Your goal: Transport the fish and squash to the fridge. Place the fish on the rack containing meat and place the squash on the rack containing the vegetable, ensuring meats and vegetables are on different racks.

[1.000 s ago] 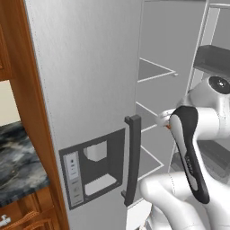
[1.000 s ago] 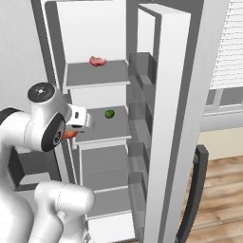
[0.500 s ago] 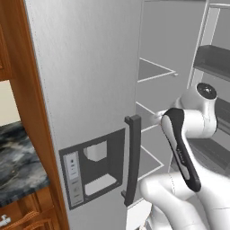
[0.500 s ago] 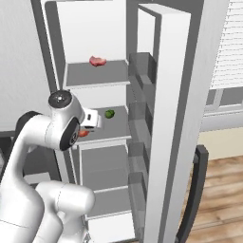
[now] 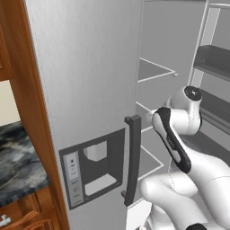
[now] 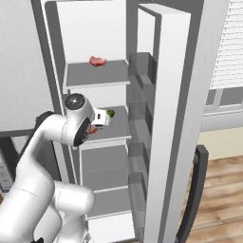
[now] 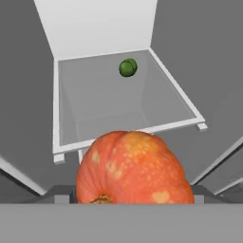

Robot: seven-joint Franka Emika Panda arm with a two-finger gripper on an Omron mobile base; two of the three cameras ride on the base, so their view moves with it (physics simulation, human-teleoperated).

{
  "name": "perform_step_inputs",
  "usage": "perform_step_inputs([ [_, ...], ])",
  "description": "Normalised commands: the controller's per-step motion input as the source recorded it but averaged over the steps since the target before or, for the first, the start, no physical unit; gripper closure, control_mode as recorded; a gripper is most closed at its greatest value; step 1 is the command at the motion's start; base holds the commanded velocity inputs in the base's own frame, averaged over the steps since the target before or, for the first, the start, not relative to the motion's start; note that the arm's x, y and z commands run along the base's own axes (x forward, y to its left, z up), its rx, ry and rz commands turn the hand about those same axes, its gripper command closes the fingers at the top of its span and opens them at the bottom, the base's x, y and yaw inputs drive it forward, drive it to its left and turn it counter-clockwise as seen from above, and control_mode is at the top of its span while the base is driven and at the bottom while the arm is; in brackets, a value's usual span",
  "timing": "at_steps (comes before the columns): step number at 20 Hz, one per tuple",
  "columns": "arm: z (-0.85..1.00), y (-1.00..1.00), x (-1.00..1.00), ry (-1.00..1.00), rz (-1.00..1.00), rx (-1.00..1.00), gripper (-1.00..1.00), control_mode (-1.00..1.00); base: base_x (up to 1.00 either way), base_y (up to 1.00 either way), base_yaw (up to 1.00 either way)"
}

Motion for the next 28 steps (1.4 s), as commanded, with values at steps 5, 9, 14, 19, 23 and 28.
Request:
perform_step_inputs([
  [5, -0.15, -0.13, 0.58, 0.01, 0.0, 0.01, 1.0, -1.0, 0.0, 0.0, 0.0],
  [9, -0.3, 0.0, 0.56, 0.0, 0.0, 0.0, 1.0, -1.0, 0.0, 0.0, 0.0],
  [14, -0.25, -0.06, 0.52, 0.0, 0.0, 0.0, 1.0, -1.0, 0.0, 0.0, 0.0],
  [19, -0.23, -0.18, 0.39, 0.0, 0.0, 0.0, 1.0, -1.0, 0.0, 0.0, 0.0],
  [23, -0.3, -0.04, 0.35, 0.0, 0.0, 0.0, 1.0, -1.0, 0.0, 0.0, 0.0],
  [28, -0.35, 0.0, 0.38, 0.0, 0.0, 0.0, 1.0, -1.0, 0.0, 0.0, 0.0],
])
